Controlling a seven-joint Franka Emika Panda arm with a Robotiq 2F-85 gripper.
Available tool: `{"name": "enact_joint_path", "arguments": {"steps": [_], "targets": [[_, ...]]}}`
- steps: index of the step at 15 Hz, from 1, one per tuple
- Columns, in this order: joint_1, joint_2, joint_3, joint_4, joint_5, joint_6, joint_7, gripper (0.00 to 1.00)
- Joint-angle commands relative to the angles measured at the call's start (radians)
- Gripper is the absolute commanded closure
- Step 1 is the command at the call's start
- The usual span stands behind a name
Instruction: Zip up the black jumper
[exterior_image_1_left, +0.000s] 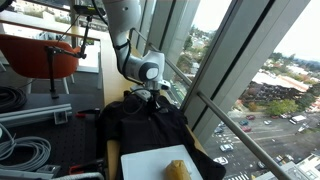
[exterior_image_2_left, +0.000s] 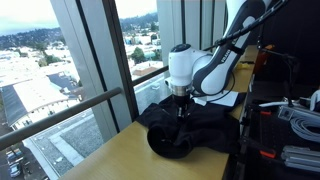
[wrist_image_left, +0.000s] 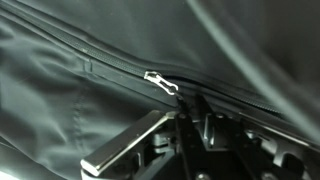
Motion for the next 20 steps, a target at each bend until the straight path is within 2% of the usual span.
{"name": "enact_joint_path", "arguments": {"steps": [1, 20], "targets": [[0.024, 0.006, 0.015, 0.023, -0.030, 0.013, 0.046, 0.97], [0.097, 0.008, 0.045, 0.071, -0.046, 0.010, 0.073, 0.97]]}}
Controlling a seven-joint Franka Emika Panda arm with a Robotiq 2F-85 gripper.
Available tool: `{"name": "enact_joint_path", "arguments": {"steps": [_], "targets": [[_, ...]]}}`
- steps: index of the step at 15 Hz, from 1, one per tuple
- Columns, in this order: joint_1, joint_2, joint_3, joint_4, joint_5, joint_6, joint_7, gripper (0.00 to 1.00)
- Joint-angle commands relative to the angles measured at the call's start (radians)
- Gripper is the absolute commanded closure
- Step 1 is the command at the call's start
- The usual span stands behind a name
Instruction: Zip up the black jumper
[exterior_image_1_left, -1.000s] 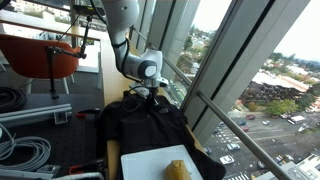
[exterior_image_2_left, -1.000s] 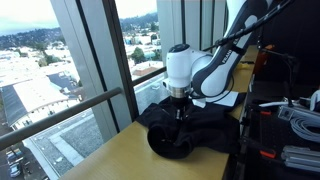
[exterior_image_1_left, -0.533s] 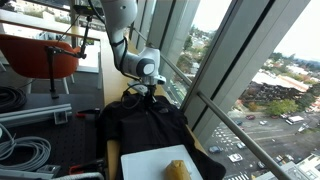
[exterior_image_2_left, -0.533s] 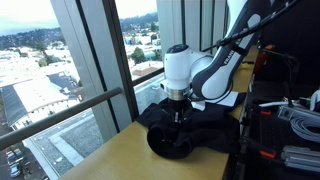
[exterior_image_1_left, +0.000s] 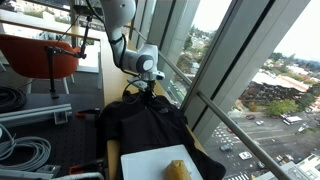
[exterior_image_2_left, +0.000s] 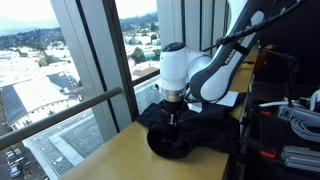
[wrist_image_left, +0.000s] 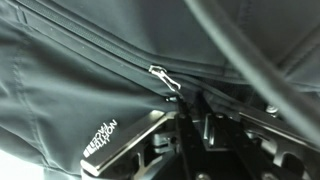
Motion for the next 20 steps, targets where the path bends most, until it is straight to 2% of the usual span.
{"name": "enact_joint_path", "arguments": {"steps": [1, 20], "targets": [[0.018, 0.008, 0.018, 0.034, -0.028, 0.010, 0.043, 0.97], [0.104, 0.028, 0.015, 0.089, -0.071, 0.021, 0.093, 0.97]]}}
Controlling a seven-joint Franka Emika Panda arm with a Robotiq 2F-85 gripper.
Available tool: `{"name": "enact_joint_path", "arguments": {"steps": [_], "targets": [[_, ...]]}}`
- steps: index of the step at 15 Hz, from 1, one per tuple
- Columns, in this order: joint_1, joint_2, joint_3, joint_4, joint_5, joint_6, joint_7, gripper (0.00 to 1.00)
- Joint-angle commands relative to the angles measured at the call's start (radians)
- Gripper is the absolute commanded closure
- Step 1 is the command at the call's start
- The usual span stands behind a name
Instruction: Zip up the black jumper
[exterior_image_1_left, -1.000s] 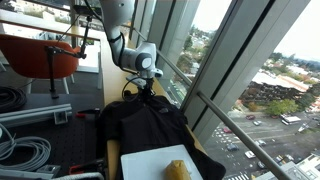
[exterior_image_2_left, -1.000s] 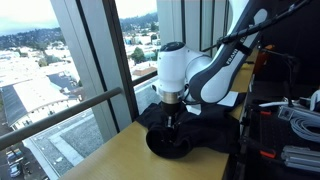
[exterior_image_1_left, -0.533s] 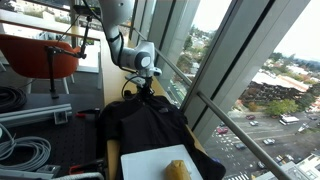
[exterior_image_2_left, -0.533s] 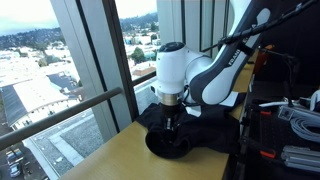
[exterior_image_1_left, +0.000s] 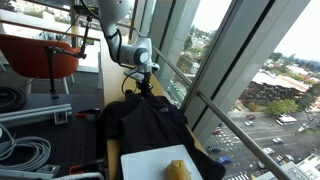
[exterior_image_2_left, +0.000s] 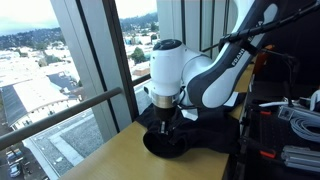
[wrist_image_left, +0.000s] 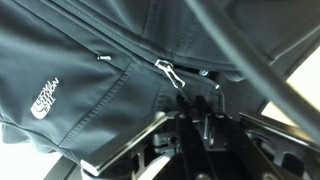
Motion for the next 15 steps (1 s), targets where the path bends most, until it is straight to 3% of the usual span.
{"name": "enact_joint_path", "arguments": {"steps": [1, 15], "targets": [[0.020, 0.028, 0.003, 0.047, -0.041, 0.021, 0.047, 0.97], [0.086, 0.076, -0.006, 0.119, -0.058, 0.021, 0.060, 0.97]]}}
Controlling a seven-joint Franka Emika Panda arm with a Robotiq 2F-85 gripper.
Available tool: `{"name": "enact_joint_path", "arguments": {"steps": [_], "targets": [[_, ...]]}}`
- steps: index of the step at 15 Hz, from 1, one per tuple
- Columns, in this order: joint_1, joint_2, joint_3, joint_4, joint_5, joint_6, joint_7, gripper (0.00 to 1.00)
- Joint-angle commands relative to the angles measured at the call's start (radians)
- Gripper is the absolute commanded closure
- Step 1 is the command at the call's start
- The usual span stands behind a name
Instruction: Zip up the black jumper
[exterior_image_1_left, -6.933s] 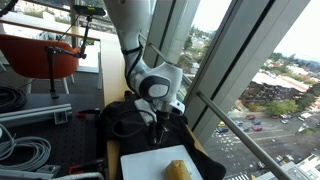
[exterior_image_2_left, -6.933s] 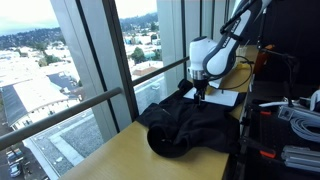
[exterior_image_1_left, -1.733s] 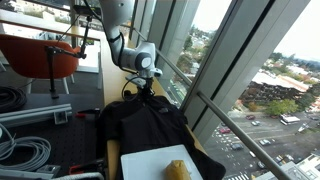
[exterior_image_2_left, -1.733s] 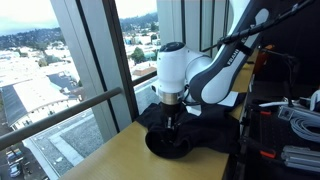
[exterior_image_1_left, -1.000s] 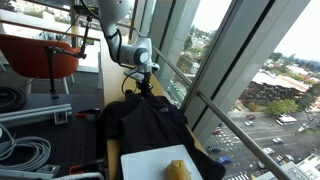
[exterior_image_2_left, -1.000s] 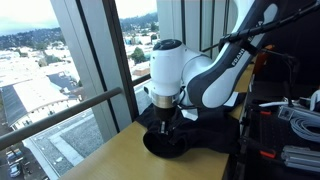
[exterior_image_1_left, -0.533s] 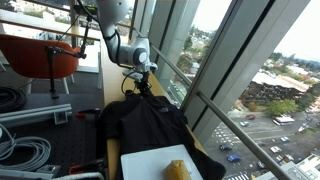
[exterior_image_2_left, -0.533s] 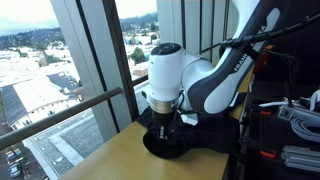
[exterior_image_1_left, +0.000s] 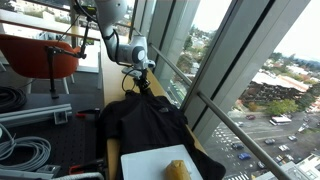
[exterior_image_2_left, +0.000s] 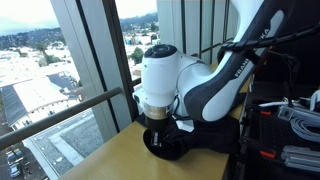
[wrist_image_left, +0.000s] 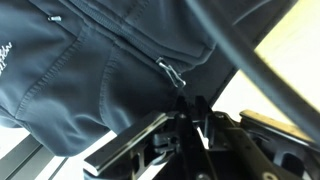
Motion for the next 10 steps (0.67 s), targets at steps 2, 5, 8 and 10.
{"name": "enact_joint_path", "arguments": {"steps": [2, 5, 8, 10], "targets": [[0.022, 0.027, -0.007, 0.051, -0.028, 0.021, 0.037, 0.97], [0.027, 0.029, -0.008, 0.058, -0.030, 0.019, 0.037, 0.97], [0.031, 0.029, -0.009, 0.064, -0.031, 0.017, 0.040, 0.84], [0.034, 0.025, -0.009, 0.064, -0.029, 0.016, 0.041, 0.59]]}}
